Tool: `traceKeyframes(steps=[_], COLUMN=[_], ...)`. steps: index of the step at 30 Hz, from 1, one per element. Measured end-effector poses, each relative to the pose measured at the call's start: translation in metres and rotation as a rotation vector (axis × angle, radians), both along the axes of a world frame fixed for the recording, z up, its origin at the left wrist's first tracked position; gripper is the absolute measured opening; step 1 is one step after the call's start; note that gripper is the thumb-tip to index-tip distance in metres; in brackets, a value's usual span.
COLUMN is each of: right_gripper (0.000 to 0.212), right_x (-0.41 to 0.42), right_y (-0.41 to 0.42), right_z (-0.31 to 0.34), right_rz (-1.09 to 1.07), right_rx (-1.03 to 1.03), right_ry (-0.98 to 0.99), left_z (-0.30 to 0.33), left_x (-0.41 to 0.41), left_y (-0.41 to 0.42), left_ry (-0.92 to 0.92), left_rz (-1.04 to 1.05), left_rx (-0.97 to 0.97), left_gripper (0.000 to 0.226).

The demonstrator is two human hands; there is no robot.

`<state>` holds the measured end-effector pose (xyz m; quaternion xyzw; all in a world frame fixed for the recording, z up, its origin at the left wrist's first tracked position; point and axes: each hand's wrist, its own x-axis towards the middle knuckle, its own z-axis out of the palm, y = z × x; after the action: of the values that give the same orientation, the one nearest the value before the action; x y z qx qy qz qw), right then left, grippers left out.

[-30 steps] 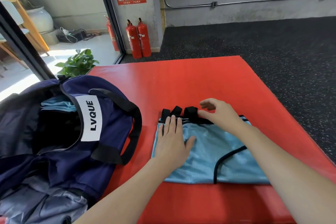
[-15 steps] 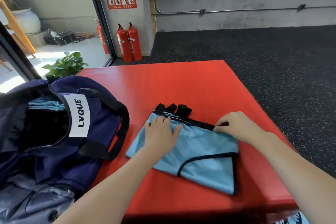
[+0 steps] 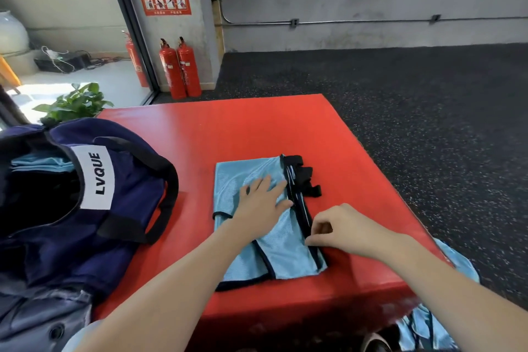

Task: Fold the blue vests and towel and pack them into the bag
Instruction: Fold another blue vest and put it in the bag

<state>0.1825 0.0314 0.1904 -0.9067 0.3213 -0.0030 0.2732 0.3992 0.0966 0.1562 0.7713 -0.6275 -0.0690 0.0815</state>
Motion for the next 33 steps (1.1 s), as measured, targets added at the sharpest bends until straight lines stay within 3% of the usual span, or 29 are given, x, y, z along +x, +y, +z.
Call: traceKeyframes(steps=[6,13,18,21,27,31,33], right_gripper=[0.015,0.055,0.07,0.059,0.031,0.011,0.014], right_x=[-0.016,-0.029,-0.034,-0.042,-0.058,-0.061,-0.061], right_y=[0.019,0.057,0.076,0.089,0.103,0.112,0.116], right_z=[-0.001,-0.015,-0.021,-0.027,-0.034,-0.017,-0.004], right_rz=[0.114,0.169,0.147,0.142,0.122,0.077,-0.014], right_rx=[-0.157,-0.209,-0.171,-0.111,-0.161,-0.156,-0.044], right_ry=[-0.13,-0.088,-0.058,-0.066,-0.164,-0.275,-0.341], left_z=[0.008,-0.001,-0.01,-0.014,-0.014,0.0,0.01], left_x=[0.01,0.021,0.008,0.001,-0.003,-0.01,-0.014], left_y=[0.063,0.165,0.203,0.216,0.233,0.24,0.241], left_ry=[0.074,0.162,0.236,0.273,0.297,0.328,0.377], left_rz=[-0.047,-0.078,-0.08,-0.083,-0.054,-0.006,0.042], left_rx=[-0.072,-0.189,-0.192,-0.182,-0.286,-0.404,-0.447], left_gripper=[0.055,0.059,0.056,0.05,0.013,0.008,0.007])
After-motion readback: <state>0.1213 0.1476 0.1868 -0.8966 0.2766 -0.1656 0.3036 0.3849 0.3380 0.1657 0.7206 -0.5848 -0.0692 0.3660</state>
